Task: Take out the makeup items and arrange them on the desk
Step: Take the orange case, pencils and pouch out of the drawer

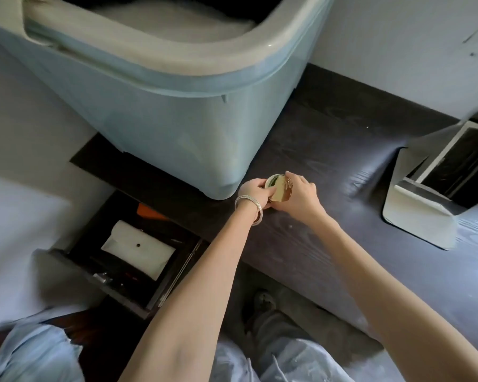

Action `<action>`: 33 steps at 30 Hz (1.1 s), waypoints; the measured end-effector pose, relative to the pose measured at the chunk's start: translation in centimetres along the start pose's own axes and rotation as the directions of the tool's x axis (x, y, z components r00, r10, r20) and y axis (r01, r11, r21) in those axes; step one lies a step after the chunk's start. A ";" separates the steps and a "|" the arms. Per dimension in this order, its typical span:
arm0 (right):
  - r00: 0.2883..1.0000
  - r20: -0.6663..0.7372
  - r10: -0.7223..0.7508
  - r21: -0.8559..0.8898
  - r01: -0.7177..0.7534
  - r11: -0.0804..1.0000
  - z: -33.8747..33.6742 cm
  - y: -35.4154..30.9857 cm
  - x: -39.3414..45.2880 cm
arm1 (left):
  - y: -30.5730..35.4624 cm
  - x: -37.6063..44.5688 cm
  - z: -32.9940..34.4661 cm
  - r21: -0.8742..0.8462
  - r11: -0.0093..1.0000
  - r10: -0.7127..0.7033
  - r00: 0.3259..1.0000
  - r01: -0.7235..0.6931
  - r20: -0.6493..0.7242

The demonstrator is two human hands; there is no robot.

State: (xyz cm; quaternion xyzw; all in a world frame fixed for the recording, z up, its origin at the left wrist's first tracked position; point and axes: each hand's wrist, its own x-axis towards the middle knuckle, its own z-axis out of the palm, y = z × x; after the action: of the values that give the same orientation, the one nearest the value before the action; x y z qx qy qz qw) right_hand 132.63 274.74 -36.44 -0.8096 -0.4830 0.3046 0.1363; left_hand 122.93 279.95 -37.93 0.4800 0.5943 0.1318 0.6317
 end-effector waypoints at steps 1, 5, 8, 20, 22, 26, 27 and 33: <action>1.000 0.004 -0.002 -0.018 0.002 1.000 0.1 0.4 0.7 | 0.0 0.5 0.3 0.005 1.000 -0.008 1.000 0.008 -0.013; 0.999 0.033 0.006 -0.053 -0.004 0.999 0.8 1.7 2.6 | 0.0 2.1 1.6 0.078 0.997 -0.024 0.999 0.028 -0.046; 0.999 0.044 -0.006 -0.055 0.008 0.998 1.1 2.4 2.9 | -0.5 2.5 2.2 0.086 0.993 -0.071 0.995 0.077 -0.063; 0.995 0.046 0.092 0.208 -0.100 0.973 0.6 3.2 4.6 | -0.3 5.3 3.8 -0.088 0.992 -0.107 0.985 0.096 -0.134; 0.994 0.067 0.085 0.198 -0.097 0.975 0.0 2.8 5.7 | 0.4 6.2 3.9 -0.071 0.994 -0.096 0.987 0.087 -0.131; 0.993 0.067 0.094 0.181 -0.105 0.978 -0.4 2.5 7.1 | 1.2 7.4 3.8 -0.080 0.994 -0.088 0.987 0.077 -0.137; 0.993 0.066 0.095 0.176 -0.105 0.979 -0.4 2.5 7.2 | 1.3 7.5 3.7 -0.084 0.994 -0.086 0.988 0.075 -0.126; 0.994 0.022 0.106 0.133 -0.108 0.985 -0.7 1.8 5.1 | 1.7 4.8 2.2 -0.157 0.984 -0.103 0.989 0.086 -0.108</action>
State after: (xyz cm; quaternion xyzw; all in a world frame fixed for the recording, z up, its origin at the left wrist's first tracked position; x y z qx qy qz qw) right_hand 136.08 278.32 -38.71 -0.8211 -0.4183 0.3491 0.1704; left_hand 126.83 283.38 -39.97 0.3931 0.6404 0.1743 0.6364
